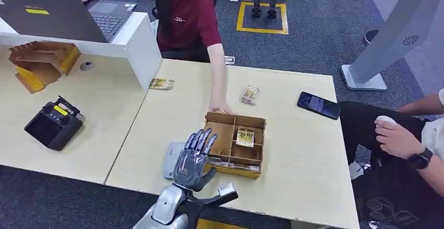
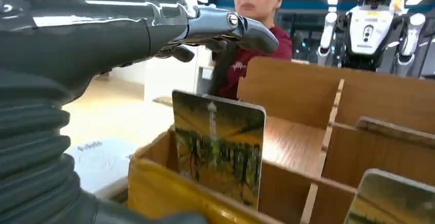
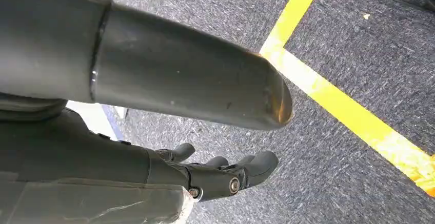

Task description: Pass the card to the sensor for recognition and then transmit it.

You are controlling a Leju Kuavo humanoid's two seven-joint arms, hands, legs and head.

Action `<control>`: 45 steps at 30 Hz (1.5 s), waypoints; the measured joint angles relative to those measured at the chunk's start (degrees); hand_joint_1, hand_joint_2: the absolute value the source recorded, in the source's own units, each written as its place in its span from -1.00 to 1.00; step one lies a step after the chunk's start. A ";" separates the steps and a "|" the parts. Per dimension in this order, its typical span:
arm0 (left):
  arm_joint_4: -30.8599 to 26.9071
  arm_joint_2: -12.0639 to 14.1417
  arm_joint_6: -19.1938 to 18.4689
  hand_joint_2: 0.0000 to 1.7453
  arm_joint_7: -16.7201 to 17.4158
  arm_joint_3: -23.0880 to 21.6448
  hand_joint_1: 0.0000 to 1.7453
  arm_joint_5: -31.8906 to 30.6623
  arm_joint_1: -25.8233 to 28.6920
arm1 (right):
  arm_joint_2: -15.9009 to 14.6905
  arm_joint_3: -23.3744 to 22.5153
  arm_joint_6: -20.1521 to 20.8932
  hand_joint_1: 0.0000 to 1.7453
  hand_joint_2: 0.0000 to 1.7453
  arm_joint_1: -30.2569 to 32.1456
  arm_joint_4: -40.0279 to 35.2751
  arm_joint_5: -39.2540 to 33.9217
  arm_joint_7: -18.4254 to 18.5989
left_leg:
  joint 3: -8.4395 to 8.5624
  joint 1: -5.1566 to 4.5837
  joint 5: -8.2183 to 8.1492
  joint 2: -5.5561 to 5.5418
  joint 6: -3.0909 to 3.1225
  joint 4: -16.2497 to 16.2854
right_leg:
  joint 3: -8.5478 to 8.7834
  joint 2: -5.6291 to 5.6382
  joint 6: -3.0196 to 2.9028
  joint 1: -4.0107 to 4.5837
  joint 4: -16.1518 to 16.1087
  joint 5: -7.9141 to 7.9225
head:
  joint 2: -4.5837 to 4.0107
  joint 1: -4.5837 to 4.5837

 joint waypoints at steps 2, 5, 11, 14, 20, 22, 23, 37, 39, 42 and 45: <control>0.72 -0.09 0.00 1.00 -0.87 -0.02 0.72 1.64 -0.07 | 0.00 0.02 -0.07 -1.00 -1.00 0.01 0.00 -0.22 0.00 | 0.00 0.00 0.00 0.00 0.00 0.00 | 0.00 0.00 0.00 0.00 0.00 0.00 | 0.00 -0.02; 1.22 -0.24 0.00 1.00 -1.20 -0.02 -0.04 2.60 -0.07 | 0.00 0.02 -0.22 -1.00 -1.00 -0.01 0.00 -0.26 0.31 | 0.00 0.00 0.00 0.00 0.00 0.00 | 0.00 0.00 0.00 0.00 0.00 0.00 | 0.00 0.00; 1.24 -0.24 0.00 1.00 -1.20 -0.02 0.70 2.82 -0.26 | 0.00 0.02 -0.22 -1.00 -1.00 -0.01 0.00 -0.26 0.50 | 0.00 0.00 0.00 0.00 0.00 0.00 | 0.00 0.00 0.00 0.00 0.00 0.00 | 0.00 -0.02; 1.24 -0.28 0.00 1.00 -1.20 -0.04 -0.98 2.82 -0.59 | 0.00 0.00 -0.20 -1.00 -1.00 -0.01 0.00 -0.26 0.68 | 0.01 0.00 0.00 0.00 0.00 0.00 | 0.01 -0.01 0.00 0.00 0.00 0.00 | 0.00 0.00; 1.33 -0.39 0.00 1.00 -0.83 -0.09 -1.00 2.53 -0.77 | 0.00 0.00 -0.15 -1.00 -1.00 -0.05 0.00 -0.26 0.85 | 0.01 0.00 0.00 -0.01 0.00 0.00 | 0.02 -0.02 0.00 0.00 0.00 0.00 | 0.00 0.00; 1.57 -0.39 0.00 1.00 -0.41 -0.15 -1.00 2.51 -0.66 | 0.00 0.02 -0.15 -1.00 -1.00 -0.07 0.00 -0.26 0.87 | 0.00 0.00 0.00 0.01 0.00 0.00 | 0.00 0.00 0.00 0.00 0.00 0.00 | 0.00 -0.02; 1.68 -0.39 0.00 1.00 -0.37 -0.15 -1.00 2.51 -0.69 | 0.00 0.02 -0.15 -1.00 -1.00 -0.04 0.00 -0.26 0.87 | 0.00 0.00 0.00 0.00 0.00 0.00 | 0.00 0.00 0.00 0.00 0.00 0.00 | 0.00 0.00; 1.99 -0.39 0.00 1.00 -0.30 -0.20 -1.00 3.04 -0.71 | 0.00 0.02 -0.20 -1.00 -1.00 -0.12 0.00 -0.24 0.96 | 0.00 0.00 0.00 -0.01 0.00 0.00 | 0.00 -0.01 0.00 0.00 0.00 0.00 | 0.00 -0.02; 2.07 -0.39 0.00 1.00 -0.43 -0.20 -1.00 3.76 -0.71 | 0.00 0.02 -0.20 -1.00 -1.00 -0.12 0.00 -0.20 1.01 | 0.00 0.00 0.00 -0.01 0.00 0.00 | 0.00 -0.01 0.00 0.00 0.00 0.00 | 0.00 -0.02; 2.14 -0.39 0.00 1.00 -0.61 -0.22 0.22 4.37 -0.71 | 0.00 0.00 -0.20 -1.00 -1.00 -0.12 0.00 -0.07 1.11 | 0.00 0.00 0.00 0.00 0.00 0.00 | 0.00 -0.01 0.00 0.00 0.00 0.00 | 0.00 -0.02; 2.40 -0.39 0.00 1.00 -1.18 -0.33 -0.14 5.81 -0.76 | 0.00 0.00 -0.22 -1.00 -1.00 -0.13 0.00 -0.04 1.38 | 0.01 0.00 0.00 0.00 0.00 0.00 | 0.00 -0.01 0.00 0.00 0.00 0.00 | 0.00 -0.02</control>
